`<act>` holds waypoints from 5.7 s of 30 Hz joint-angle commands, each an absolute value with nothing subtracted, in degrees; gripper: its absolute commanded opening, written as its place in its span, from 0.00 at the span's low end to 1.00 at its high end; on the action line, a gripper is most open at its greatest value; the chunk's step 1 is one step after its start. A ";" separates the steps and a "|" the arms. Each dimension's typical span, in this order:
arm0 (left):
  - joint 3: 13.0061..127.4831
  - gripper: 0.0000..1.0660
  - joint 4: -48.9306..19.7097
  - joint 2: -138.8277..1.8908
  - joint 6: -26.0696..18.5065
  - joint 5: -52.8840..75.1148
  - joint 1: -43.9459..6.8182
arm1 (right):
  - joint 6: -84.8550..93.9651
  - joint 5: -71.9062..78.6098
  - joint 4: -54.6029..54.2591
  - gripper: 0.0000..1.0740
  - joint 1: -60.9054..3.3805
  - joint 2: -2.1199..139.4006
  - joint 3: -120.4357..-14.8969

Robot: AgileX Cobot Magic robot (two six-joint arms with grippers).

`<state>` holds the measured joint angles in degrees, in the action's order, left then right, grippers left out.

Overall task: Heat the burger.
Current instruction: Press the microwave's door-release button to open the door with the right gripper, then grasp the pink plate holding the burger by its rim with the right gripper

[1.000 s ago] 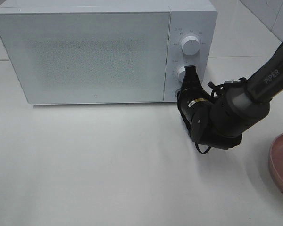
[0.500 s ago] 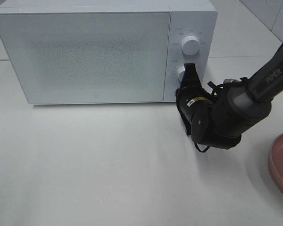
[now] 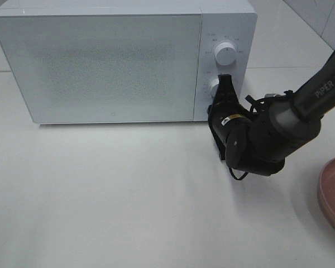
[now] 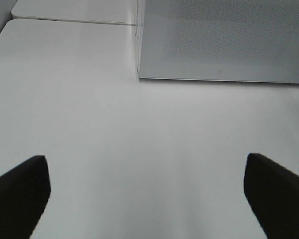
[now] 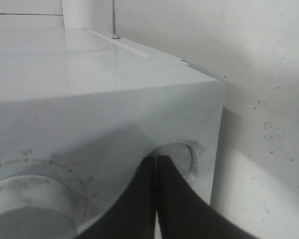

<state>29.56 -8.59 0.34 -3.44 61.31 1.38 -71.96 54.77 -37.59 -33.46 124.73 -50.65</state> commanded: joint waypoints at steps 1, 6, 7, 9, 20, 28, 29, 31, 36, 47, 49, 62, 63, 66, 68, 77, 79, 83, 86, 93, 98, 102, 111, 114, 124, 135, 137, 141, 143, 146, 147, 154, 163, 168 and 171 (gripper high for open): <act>29.56 0.92 -8.77 1.32 -3.09 61.42 1.43 | -71.33 60.96 -36.44 0.00 -32.83 124.10 -53.92; 29.56 0.92 -8.77 1.32 -3.09 61.42 1.43 | -70.42 61.48 -36.90 0.00 -32.83 124.96 -56.09; 29.56 0.92 -8.77 1.32 -3.09 61.42 1.43 | -70.07 62.17 -37.47 0.00 -32.83 125.31 -56.44; 29.56 0.92 -8.77 1.32 -3.09 61.42 1.43 | -69.33 63.14 -38.79 0.00 -32.83 125.76 -57.24; 29.56 0.92 -8.77 1.32 -3.09 61.42 1.43 | -63.94 68.41 -40.68 0.00 -31.46 127.77 -63.66; 29.56 0.92 -8.77 1.32 -3.09 61.42 1.43 | -63.31 66.06 -40.62 0.00 -31.46 127.02 -62.91; 29.56 0.92 -8.77 1.32 -3.09 61.42 1.43 | -63.31 65.49 -40.62 0.00 -31.46 126.74 -62.40; 29.56 0.92 -8.77 1.32 -3.09 61.42 1.43 | -63.37 64.69 -40.62 0.00 -31.68 126.17 -61.13; 29.56 0.92 -8.77 1.32 -3.09 61.42 1.43 | -64.40 62.74 -40.45 0.00 -32.31 124.62 -57.12; 29.56 0.92 -8.77 1.32 -3.09 61.42 1.43 | -64.34 55.63 -35.52 0.00 -33.00 119.58 -49.05; 29.56 0.92 -8.77 1.32 -3.09 61.42 1.43 | -64.34 53.69 -34.95 0.00 -33.00 118.60 -47.67; 29.56 0.92 -8.77 1.32 -3.09 61.42 1.43 | -55.92 43.03 -30.19 0.00 -33.00 110.35 -39.99; 29.56 0.92 -8.77 1.32 -3.09 61.42 1.43 | -52.14 40.79 -30.02 0.00 -33.00 108.69 -39.36; 29.56 0.92 -8.77 1.32 -3.09 61.42 1.43 | -43.89 35.58 -30.02 0.00 -33.00 106.57 -39.30; 29.56 0.92 -8.77 1.32 -3.09 61.42 1.43 | -38.62 32.60 -30.08 0.00 -33.00 105.31 -39.30; 29.56 0.92 -8.77 1.32 -3.09 61.42 1.43 | -12.20 17.25 -30.02 0.00 -32.83 98.61 -39.30; 29.56 0.92 -8.77 1.32 -3.09 61.42 1.43 | -5.73 13.46 -30.02 0.00 -32.77 96.83 -39.36; 29.56 0.92 -8.77 1.32 -3.09 61.42 1.43 | 2.92 7.73 -29.79 0.01 -32.77 94.71 -39.42; 29.56 0.92 -8.77 1.32 -3.09 61.42 1.43 | 9.45 1.60 -27.27 0.02 -32.77 92.36 -39.42; 29.56 0.92 -8.77 1.32 -3.09 61.42 1.43 | 10.03 -15.30 -13.29 0.04 -32.77 86.52 -39.42; 29.56 0.92 -8.77 1.32 -3.09 61.42 1.43 | 6.02 -25.04 -5.44 0.05 -32.77 83.02 -39.42; 29.56 0.92 -8.77 1.32 -3.09 61.42 1.43 | 0.00 -32.26 0.40 0.07 -32.77 79.53 -39.42; 29.56 0.92 -8.77 1.32 -3.09 61.42 1.43 | -9.22 -38.85 7.33 0.16 -30.08 73.40 -39.42; 29.56 0.92 -8.77 1.32 -3.09 61.42 1.43 | -9.74 -40.45 10.31 0.28 -27.56 71.39 -39.42; 29.56 0.92 -8.77 1.32 -3.09 61.42 1.43 | -9.74 -42.57 14.95 0.78 -20.05 70.47 -39.36; 29.56 0.92 -8.77 1.32 -3.09 61.42 1.43 | -9.91 -38.67 15.81 0.77 -14.90 70.65 -37.99; 29.56 0.92 -8.77 1.32 -3.09 61.42 1.43 | -9.91 -37.18 15.81 0.76 -14.55 71.39 -36.55; 29.56 0.92 -8.77 1.32 -3.09 61.42 1.43 | -10.14 -35.81 15.53 0.74 -14.15 72.94 -35.29; 29.56 0.92 -8.77 1.32 -3.09 61.42 1.43 | -10.14 -35.52 15.41 0.73 -14.15 74.48 -35.29; 29.56 0.92 -8.77 1.32 -3.09 61.42 1.43 | -10.14 -35.01 15.41 0.73 -14.15 75.00 -35.29; 29.56 0.92 -8.77 1.32 -3.09 61.42 1.43 | -10.14 -34.66 15.41 0.73 -14.15 75.06 -35.29; 29.56 0.92 -8.77 1.32 -3.09 61.42 1.43 | -10.54 -33.06 15.41 0.71 -14.15 77.23 -35.29; 29.56 0.92 -8.77 1.32 -3.09 61.42 1.43 | -14.78 -29.79 15.41 0.71 -14.15 84.51 -35.29; 29.56 0.92 -8.77 1.32 -3.09 61.42 1.43 | -15.07 -27.85 15.47 0.71 -14.15 87.32 -35.29; 29.56 0.92 -8.77 1.32 -3.09 61.42 1.43 | -15.07 -26.76 15.58 0.71 -14.15 89.90 -35.29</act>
